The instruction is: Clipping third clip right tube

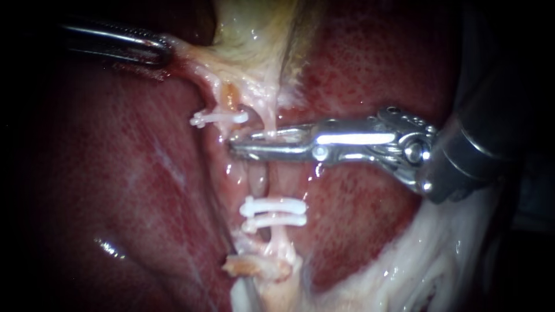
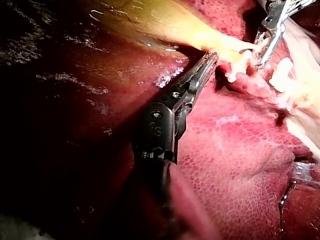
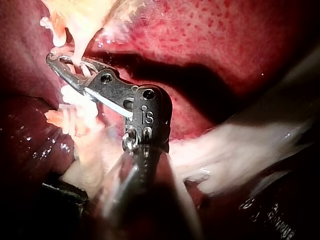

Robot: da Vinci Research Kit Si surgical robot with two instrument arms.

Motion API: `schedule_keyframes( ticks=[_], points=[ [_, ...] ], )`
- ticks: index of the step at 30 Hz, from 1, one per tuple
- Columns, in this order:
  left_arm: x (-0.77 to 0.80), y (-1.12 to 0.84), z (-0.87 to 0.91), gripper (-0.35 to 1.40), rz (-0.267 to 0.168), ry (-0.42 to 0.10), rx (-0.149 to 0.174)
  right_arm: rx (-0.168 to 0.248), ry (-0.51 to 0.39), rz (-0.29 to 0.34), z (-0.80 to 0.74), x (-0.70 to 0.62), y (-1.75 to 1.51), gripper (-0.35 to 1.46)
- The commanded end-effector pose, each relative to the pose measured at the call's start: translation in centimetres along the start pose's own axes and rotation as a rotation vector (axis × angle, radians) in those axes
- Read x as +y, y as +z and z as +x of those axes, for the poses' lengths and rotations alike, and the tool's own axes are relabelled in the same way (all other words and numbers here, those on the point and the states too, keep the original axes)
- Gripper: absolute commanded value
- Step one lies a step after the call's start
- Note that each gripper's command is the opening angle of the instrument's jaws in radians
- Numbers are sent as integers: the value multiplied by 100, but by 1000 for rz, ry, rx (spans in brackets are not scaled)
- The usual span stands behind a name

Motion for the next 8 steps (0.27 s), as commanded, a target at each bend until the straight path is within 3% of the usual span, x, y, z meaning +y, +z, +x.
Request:
schedule_keyframes(
  ticks=[1,8],
  points=[
    [0,0,0,-35,0,0,0,-2,-1,1,-2,1,1,-35],
    [-1,1,0,-35,0,0,0,-15,-3,15,-4,3,1,-30]
  ],
)
